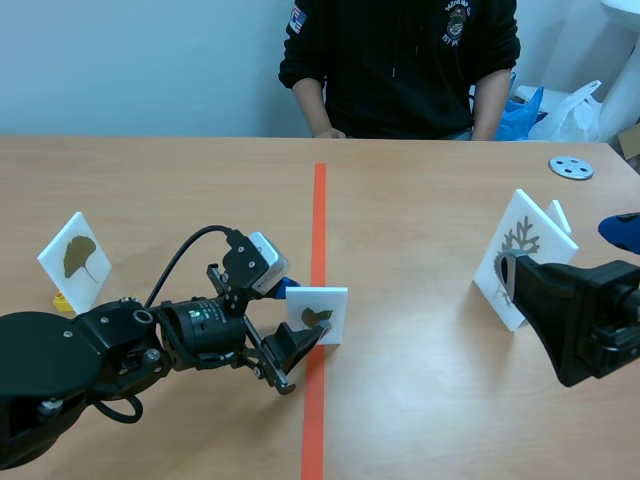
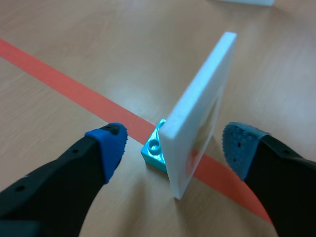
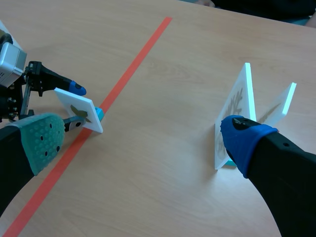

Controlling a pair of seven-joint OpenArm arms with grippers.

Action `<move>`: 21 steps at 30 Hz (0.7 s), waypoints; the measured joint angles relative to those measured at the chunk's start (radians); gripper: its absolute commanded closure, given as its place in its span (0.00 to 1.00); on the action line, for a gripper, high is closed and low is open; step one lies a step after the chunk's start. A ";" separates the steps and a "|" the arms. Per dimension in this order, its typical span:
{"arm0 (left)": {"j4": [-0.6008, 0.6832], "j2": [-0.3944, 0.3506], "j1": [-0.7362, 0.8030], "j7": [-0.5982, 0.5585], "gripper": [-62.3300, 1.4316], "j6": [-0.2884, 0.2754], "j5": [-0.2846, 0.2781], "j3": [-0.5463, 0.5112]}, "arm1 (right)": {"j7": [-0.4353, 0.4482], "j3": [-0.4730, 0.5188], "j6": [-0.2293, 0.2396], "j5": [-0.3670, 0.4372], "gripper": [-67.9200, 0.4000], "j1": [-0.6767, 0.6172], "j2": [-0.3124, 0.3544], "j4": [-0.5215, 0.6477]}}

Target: Sort the leaf by its shape. The table is split by an orange tape line. A compound leaf with several leaflets goes to the left side, a simple leaf with one blade goes to the right side. Return to the home posture when a red brick is placed on the table.

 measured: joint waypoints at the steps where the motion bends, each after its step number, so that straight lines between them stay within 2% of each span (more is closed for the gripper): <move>1: -0.004 0.005 -0.003 -0.002 0.43 0.006 -0.003 0.000 | 0.000 0.000 0.000 0.000 0.00 0.000 0.000 0.000; 4: -0.005 0.010 -0.011 -0.010 0.53 0.010 -0.008 0.000 | 0.000 0.000 0.000 0.000 0.00 0.000 0.000 0.000; 8: -0.005 0.010 -0.010 -0.010 0.73 0.013 -0.040 0.000 | 0.000 0.000 0.000 0.000 0.00 0.000 0.000 0.000; 13: -0.005 0.010 -0.010 -0.011 0.76 0.013 -0.040 0.000 | 0.000 0.000 0.000 0.000 0.00 0.000 0.000 0.000; 16: -0.005 0.010 -0.010 -0.012 0.84 0.013 -0.040 0.000 | 0.000 0.000 0.000 0.000 0.00 0.000 0.000 0.000; 21: -0.005 0.003 -0.010 -0.053 0.84 0.013 -0.039 0.000 | 0.000 0.000 0.000 0.000 0.00 0.000 0.000 0.000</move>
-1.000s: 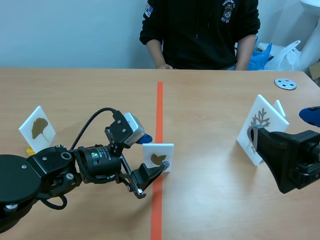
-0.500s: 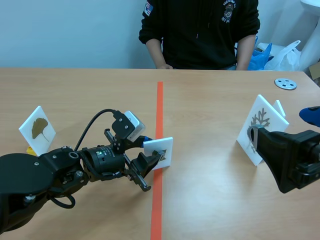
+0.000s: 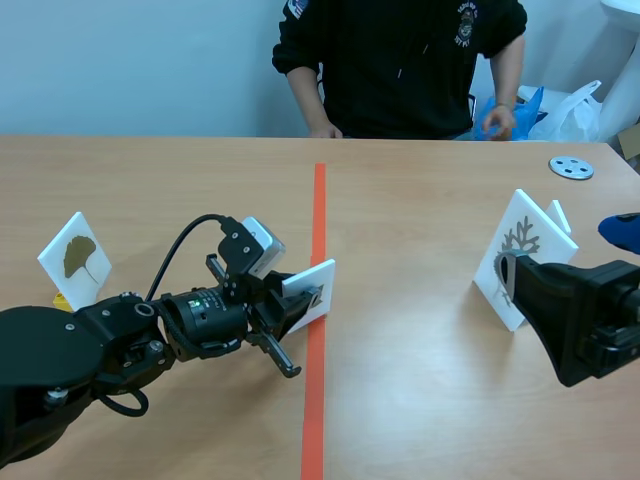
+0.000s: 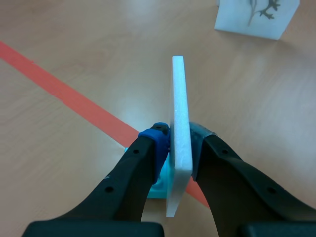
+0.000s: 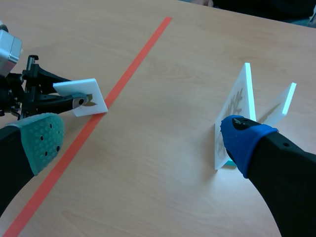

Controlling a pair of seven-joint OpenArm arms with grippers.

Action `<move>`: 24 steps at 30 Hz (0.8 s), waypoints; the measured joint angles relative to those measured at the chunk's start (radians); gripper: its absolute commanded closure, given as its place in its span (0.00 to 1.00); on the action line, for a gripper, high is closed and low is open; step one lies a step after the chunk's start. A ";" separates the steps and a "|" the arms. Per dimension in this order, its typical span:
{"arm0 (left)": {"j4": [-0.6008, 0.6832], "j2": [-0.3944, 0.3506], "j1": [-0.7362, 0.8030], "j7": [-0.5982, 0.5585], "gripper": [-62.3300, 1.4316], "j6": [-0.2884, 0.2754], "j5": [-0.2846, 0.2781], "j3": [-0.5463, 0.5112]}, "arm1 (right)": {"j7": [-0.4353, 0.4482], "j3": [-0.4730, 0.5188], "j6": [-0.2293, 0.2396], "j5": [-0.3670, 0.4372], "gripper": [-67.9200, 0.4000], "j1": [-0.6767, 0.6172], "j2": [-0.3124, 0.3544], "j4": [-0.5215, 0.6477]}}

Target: Sort the leaf by its shape. The table is split by an orange tape line. A compound leaf with several leaflets goes to the left side, a simple leaf with one blade goes to the right side. Return to the home posture when a red brick is placed on the table.

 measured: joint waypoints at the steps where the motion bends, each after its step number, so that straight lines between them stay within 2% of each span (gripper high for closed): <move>1: 0.000 -0.002 0.000 -0.010 0.84 -0.001 0.000 0.000 | 0.000 0.000 0.000 0.000 0.00 0.000 0.000 0.000; 4: 0.016 -0.016 0.002 -0.009 0.84 -0.024 -0.014 0.000 | 0.000 0.000 0.000 0.000 0.00 0.000 0.000 0.000; 6: 0.046 -0.036 0.005 -0.006 0.84 -0.044 -0.050 0.000 | 0.000 0.000 0.000 0.000 0.00 0.000 0.000 0.000; 9: 0.114 -0.074 0.015 0.016 0.84 -0.045 -0.105 -0.001 | 0.000 0.000 0.000 0.000 0.00 0.000 0.000 0.000; 12: 0.204 -0.112 0.048 0.066 0.84 -0.045 -0.137 -0.031 | 0.000 0.000 0.000 0.000 0.00 0.000 0.000 0.000; 15: 0.291 -0.143 0.108 0.121 0.84 -0.045 -0.181 -0.101 | 0.001 0.000 0.000 0.000 0.00 0.000 0.000 0.000; 19: 0.394 -0.177 0.204 0.174 0.84 -0.042 -0.212 -0.215 | 0.001 0.000 0.000 0.000 0.00 0.000 0.000 0.000; 24: 0.509 -0.182 0.338 0.217 0.84 -0.010 -0.219 -0.343 | 0.001 0.000 0.000 0.000 0.00 0.000 0.000 0.000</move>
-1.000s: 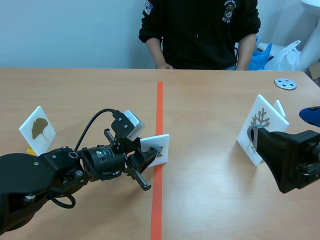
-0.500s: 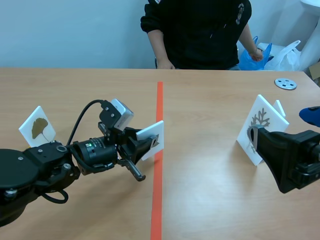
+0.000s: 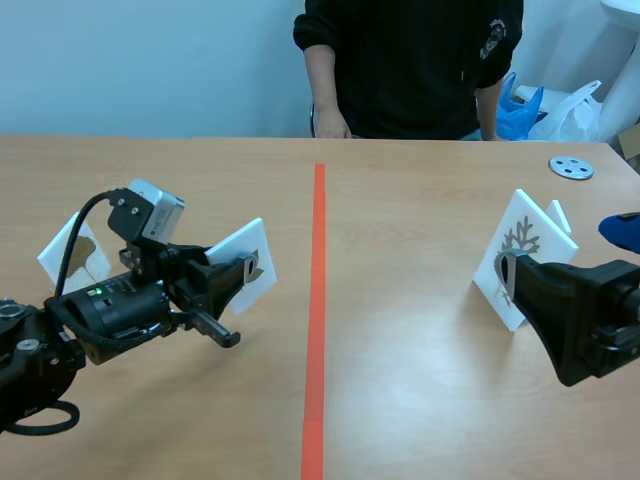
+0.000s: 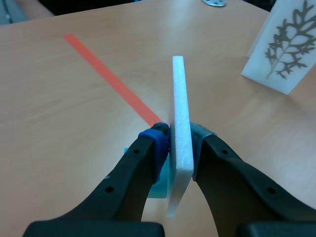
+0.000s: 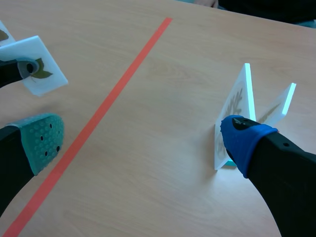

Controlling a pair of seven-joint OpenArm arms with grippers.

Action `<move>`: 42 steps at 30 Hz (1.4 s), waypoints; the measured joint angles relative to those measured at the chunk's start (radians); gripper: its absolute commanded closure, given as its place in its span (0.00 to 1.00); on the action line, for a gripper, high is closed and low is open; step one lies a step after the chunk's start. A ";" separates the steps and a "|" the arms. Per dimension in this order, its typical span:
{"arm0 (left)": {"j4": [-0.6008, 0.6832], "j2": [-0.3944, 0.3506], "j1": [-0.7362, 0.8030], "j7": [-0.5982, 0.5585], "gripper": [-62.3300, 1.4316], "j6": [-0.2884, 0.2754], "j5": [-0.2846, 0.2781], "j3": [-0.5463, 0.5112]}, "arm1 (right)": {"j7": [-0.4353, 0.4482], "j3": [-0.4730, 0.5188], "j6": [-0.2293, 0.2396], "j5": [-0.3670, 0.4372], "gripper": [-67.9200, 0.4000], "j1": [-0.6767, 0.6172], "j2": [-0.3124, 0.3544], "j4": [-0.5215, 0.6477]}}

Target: Sort the leaf by its shape. The table is split by an orange tape line. A compound leaf with several leaflets goes to the left side, a simple leaf with one blade goes to the right side. Return to the home posture when a red brick is placed on the table.

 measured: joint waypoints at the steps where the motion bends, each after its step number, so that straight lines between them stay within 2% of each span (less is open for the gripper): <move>1: 0.019 0.000 0.026 -0.001 0.84 0.017 0.000 -0.021 | 0.000 0.000 0.000 0.000 0.00 0.000 0.000 0.000; 7: 0.063 0.005 0.126 0.003 0.84 0.148 0.000 -0.108 | 0.000 0.000 0.000 0.000 0.00 0.000 0.000 0.000; 16: 0.058 0.006 0.141 0.018 0.84 0.309 -0.012 -0.208 | 0.008 0.000 0.000 0.000 0.00 0.000 0.000 0.000; 22: -0.013 0.006 0.146 0.019 0.84 0.312 -0.064 -0.243 | 0.012 0.000 0.000 0.000 0.00 0.000 0.000 0.000; 27: -0.089 0.028 0.147 -0.007 0.84 0.324 -0.087 -0.280 | 0.015 0.000 0.000 0.000 0.00 0.000 0.000 0.000; 31: -0.111 0.043 0.147 -0.010 0.84 0.324 -0.100 -0.307 | 0.015 0.000 0.000 0.000 0.00 0.000 0.000 0.000; 35: -0.129 0.056 0.146 -0.017 0.84 0.324 -0.143 -0.312 | 0.015 0.000 0.000 0.000 0.00 0.000 0.000 0.000; 38: -0.139 0.062 0.146 -0.017 0.84 0.324 -0.142 -0.312 | 0.015 0.000 0.000 0.000 0.00 0.000 0.000 0.000; 42: -0.142 0.067 0.146 -0.017 0.78 0.324 -0.142 -0.311 | 0.015 0.000 0.000 0.000 0.00 0.000 0.000 0.000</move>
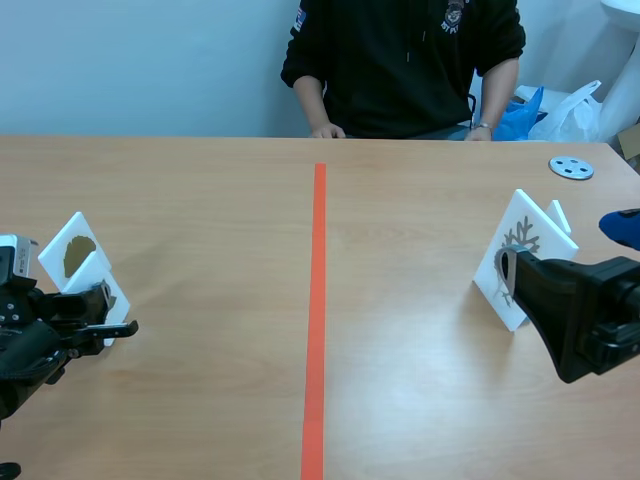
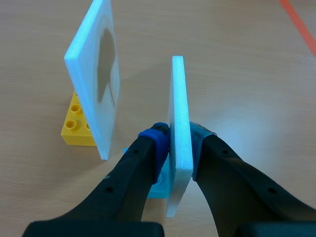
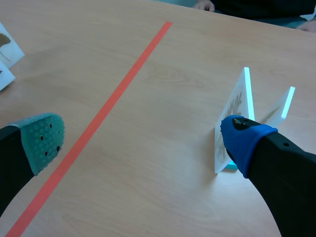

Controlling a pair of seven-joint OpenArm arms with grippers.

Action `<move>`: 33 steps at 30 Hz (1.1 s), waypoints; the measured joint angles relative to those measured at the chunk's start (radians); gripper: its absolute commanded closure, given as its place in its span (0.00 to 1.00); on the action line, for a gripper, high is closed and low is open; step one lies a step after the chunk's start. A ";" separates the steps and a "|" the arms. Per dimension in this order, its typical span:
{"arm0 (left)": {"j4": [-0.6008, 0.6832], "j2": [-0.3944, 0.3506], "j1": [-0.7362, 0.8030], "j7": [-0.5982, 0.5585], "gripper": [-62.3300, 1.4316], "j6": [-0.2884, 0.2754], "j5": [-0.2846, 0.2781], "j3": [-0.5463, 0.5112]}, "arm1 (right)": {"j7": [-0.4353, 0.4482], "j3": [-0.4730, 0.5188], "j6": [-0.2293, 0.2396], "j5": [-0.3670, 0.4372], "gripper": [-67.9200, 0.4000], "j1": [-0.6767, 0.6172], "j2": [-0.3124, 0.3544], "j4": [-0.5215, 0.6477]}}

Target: Sort the leaf by its shape. The table is split by an orange tape line. A compound leaf with several leaflets goes to the left side, a simple leaf with one blade goes to the right side. Return to the home posture when a red brick is placed on the table.

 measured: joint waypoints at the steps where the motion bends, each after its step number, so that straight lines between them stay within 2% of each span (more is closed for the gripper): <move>1: 0.000 0.000 0.000 0.000 0.77 0.000 0.000 0.000 | 0.000 0.000 0.000 0.000 0.00 0.000 0.000 0.000; 23: 0.005 0.000 0.000 -0.030 0.76 0.001 0.001 0.000 | 0.000 0.000 0.000 0.000 0.00 0.000 0.000 0.000; 30: 0.057 0.000 0.000 -0.030 0.48 0.000 0.005 -0.028 | 0.000 0.000 0.000 0.000 0.00 0.000 0.000 0.000; 33: 0.089 -0.001 0.000 -0.029 0.44 0.000 0.005 -0.055 | 0.000 0.000 0.000 0.000 0.00 0.000 0.000 0.000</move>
